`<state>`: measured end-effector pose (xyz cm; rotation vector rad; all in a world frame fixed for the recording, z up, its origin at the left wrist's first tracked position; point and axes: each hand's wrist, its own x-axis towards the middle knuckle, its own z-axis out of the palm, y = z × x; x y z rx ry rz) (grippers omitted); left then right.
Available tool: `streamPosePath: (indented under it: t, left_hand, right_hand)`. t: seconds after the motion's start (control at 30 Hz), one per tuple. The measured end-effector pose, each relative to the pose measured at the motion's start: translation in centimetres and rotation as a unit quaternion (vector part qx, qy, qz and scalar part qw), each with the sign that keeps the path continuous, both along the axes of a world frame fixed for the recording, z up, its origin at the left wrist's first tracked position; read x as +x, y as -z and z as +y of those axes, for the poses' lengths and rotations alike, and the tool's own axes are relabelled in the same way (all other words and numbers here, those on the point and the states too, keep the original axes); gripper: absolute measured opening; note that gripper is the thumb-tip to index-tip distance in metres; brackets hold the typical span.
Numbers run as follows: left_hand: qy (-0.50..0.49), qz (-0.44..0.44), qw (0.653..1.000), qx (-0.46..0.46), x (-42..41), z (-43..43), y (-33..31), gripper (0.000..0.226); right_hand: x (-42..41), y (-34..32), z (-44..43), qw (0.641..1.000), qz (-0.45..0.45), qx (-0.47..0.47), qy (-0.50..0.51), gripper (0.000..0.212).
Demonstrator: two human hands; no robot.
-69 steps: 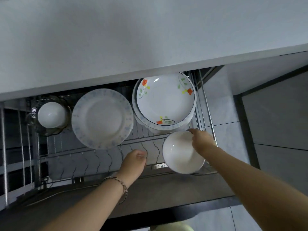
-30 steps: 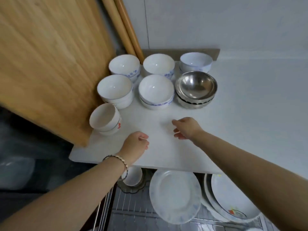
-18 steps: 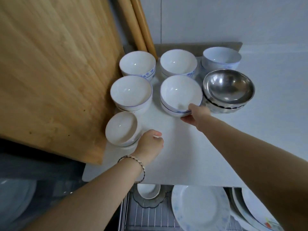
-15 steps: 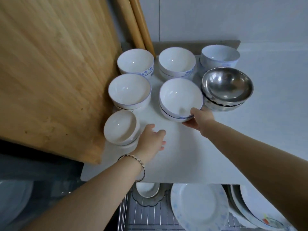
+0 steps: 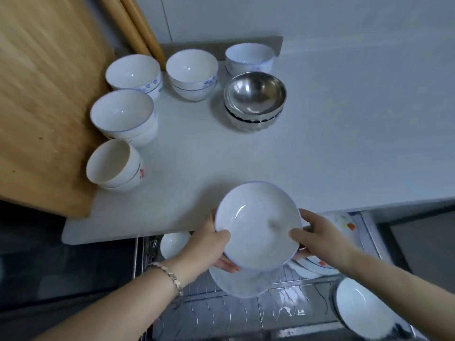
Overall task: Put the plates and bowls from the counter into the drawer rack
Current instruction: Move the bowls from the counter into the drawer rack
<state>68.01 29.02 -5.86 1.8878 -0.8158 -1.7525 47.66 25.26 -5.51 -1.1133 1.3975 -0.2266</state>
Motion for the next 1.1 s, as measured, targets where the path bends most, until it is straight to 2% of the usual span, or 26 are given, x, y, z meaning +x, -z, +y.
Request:
streamPosePath:
  t: [0.07, 0.17, 0.3, 0.43, 0.53, 0.63, 0.77, 0.9, 1.0, 1.1]
  left_hand:
    - [0.0, 0.01, 1.0, -0.005, -3.7, 1.5, 0.6, 0.051]
    - [0.014, 0.016, 1.0, 0.002, -9.3, 3.2, 2.5, 0.056]
    - [0.05, 0.032, 0.996, 0.061, -16.9, 5.1, 6.2, 0.051]
    - [0.083, 0.043, 0.984, 0.15, -23.6, 6.1, 11.1, 0.058]
    - [0.099, 0.018, 0.979, 0.178, -27.6, 6.2, 15.0, 0.059]
    - [0.08, -0.007, 0.978, 0.193, -30.4, 6.1, 18.2, 0.055]
    - [0.045, -0.049, 0.975, 0.21, -32.2, 6.0, 20.9, 0.055]
    - [0.051, -0.079, 0.975, 0.202, -32.2, 6.7, 22.5, 0.059]
    - [0.071, -0.074, 0.977, 0.187, -32.4, 6.6, 23.1, 0.065]
    - [0.077, -0.047, 0.974, 0.21, -32.4, 6.0, 23.2, 0.067]
  right_hand:
    - [-3.7, 0.5, 1.5, 0.999, 0.035, -0.003, -0.009, 0.033]
    - [-9.3, 1.7, 3.3, 0.991, 0.113, -0.062, -0.041, 0.03]
    - [-16.1, 4.7, 5.5, 0.973, 0.196, -0.099, -0.071, 0.034]
    - [-22.0, 9.5, 6.8, 0.959, 0.267, -0.04, -0.091, 0.041]
    - [-24.6, 12.6, 7.2, 0.948, 0.302, 0.006, -0.104, 0.047]
    - [-26.2, 15.9, 6.9, 0.936, 0.33, 0.03, -0.114, 0.05]
    - [-26.8, 18.6, 6.6, 0.922, 0.363, 0.011, -0.138, 0.054]
    - [-25.9, 19.6, 6.2, 0.882, 0.422, -0.032, -0.207, 0.051]
    - [-25.6, 20.0, 5.4, 0.858, 0.452, -0.037, -0.243, 0.046]
    - [-25.1, 20.4, 4.7, 0.846, 0.456, -0.05, -0.272, 0.043]
